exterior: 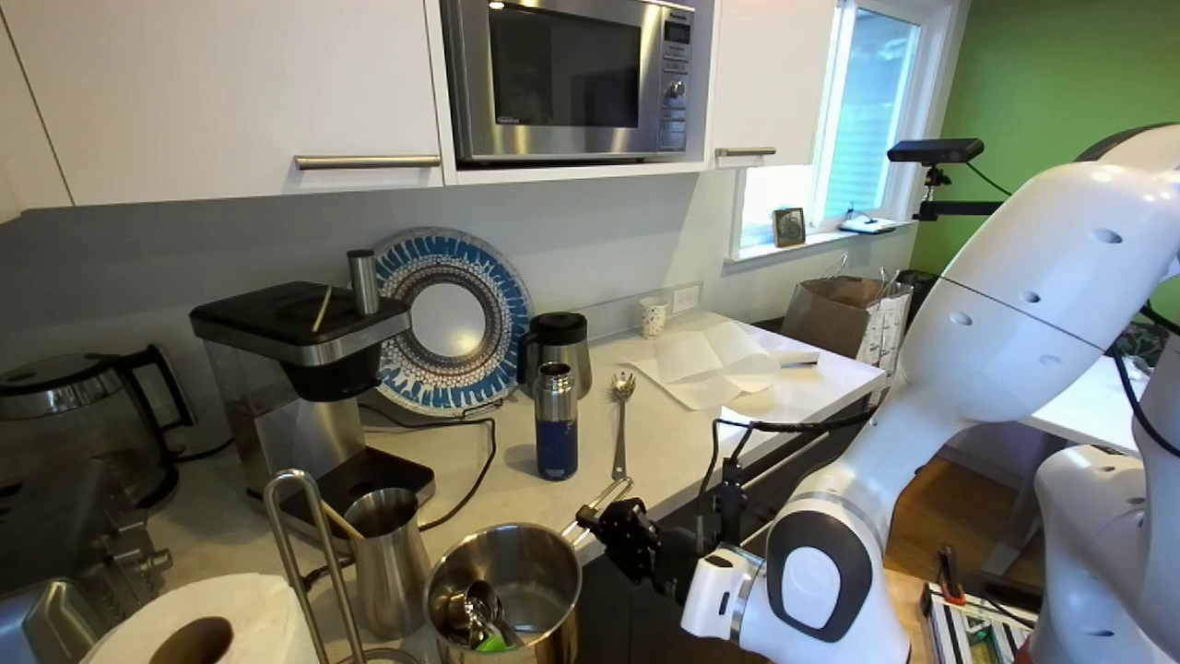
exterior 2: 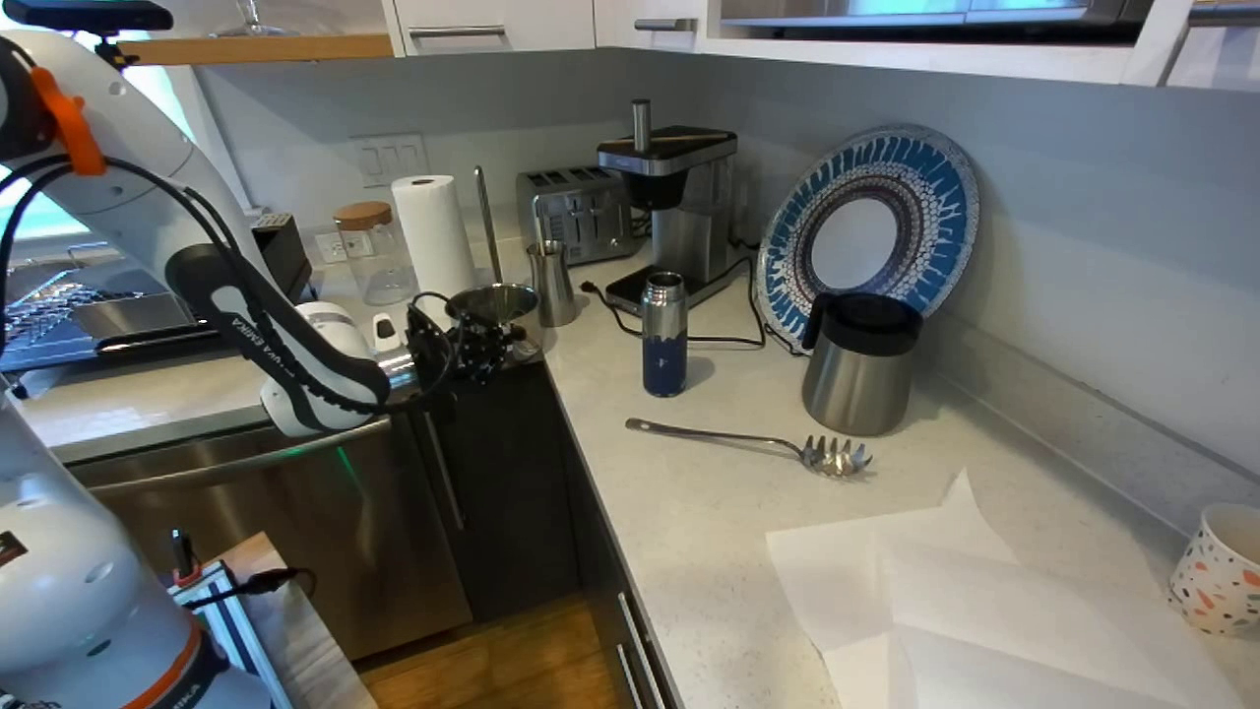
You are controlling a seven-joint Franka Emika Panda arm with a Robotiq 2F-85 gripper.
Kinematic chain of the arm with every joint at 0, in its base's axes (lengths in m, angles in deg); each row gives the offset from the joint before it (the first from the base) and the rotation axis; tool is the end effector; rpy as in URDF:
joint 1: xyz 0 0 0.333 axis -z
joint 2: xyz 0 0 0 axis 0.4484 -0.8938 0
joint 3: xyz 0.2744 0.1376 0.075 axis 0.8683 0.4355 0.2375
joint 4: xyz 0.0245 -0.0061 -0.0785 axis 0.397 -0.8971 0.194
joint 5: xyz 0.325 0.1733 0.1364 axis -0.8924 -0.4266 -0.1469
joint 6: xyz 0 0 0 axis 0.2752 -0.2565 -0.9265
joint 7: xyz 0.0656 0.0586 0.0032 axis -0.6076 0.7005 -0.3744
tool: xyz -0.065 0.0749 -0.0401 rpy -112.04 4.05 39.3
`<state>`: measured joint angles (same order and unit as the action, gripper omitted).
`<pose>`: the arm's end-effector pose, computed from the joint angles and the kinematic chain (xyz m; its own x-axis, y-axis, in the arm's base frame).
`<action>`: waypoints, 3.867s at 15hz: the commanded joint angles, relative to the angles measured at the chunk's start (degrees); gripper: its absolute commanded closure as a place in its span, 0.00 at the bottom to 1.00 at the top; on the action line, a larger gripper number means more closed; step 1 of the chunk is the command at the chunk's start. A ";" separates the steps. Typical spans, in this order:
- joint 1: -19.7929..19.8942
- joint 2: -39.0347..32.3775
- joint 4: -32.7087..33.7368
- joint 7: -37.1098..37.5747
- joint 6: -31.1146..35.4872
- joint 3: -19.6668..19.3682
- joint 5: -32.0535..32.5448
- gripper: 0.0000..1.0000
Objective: Move the pot to the left
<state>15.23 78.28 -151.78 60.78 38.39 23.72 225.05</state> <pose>0.3904 0.1264 0.2518 0.1619 0.9750 -0.1520 0.0290 0.1493 0.9884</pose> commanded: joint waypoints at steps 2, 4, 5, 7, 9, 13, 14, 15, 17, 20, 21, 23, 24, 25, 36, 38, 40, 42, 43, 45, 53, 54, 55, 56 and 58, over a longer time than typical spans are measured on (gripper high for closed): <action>-1.74 -0.84 0.36 -0.62 -0.73 1.08 -0.15 0.99; -3.61 -0.68 0.16 -1.63 -1.45 2.89 -0.13 0.99; -4.58 -0.62 0.19 -1.88 -1.27 3.86 -0.13 0.99; -6.42 -0.46 0.16 -1.88 -1.13 5.70 -0.14 0.99; -8.11 -0.68 -0.05 -1.33 -1.40 7.33 -0.14 0.99; -10.65 -0.94 -0.15 -1.50 -2.54 9.80 -0.14 0.99; -11.15 -1.52 0.25 -2.34 -2.69 10.33 -0.14 0.99; -11.52 -2.02 0.63 -2.82 -2.67 10.68 -0.19 0.99; -12.45 -3.12 1.75 -3.27 -3.02 11.70 -0.18 0.99; -12.86 -5.04 3.77 -5.08 -3.66 12.30 -0.16 0.99; -13.02 -5.74 4.47 -5.58 -3.67 12.56 -0.16 0.99; -13.45 -6.97 6.00 -6.46 -3.04 13.22 -0.15 0.99; -13.69 -7.44 6.58 -6.81 -2.92 13.55 -0.14 0.99; -13.88 -7.73 7.08 -7.13 -2.44 13.89 -0.13 0.99; -13.78 -8.25 7.97 -9.46 -1.72 15.14 -0.11 0.31; -13.75 -7.54 7.59 -9.60 -1.12 15.25 -0.11 0.16; -13.40 -6.80 7.22 -9.88 0.33 15.06 -0.11 0.02; -12.97 -5.87 6.47 -10.00 0.61 14.68 -0.11 0.00; -12.39 -5.42 6.03 -9.81 0.60 14.16 -0.11 0.00; -10.91 -4.79 5.37 -8.28 1.50 12.76 -0.14 0.00; -7.90 -1.59 2.30 -3.69 1.08 9.24 -0.27 0.00; -7.66 -0.75 1.51 -2.57 0.68 8.84 -0.28 0.00; -7.30 0.07 0.69 -1.38 0.55 8.25 -0.30 0.00; -7.20 1.14 -0.25 0.11 0.59 7.87 -0.45 0.00; -6.88 4.17 -2.79 3.89 0.85 6.87 -1.51 0.00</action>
<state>8.00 76.93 -149.84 59.70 38.53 31.70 224.50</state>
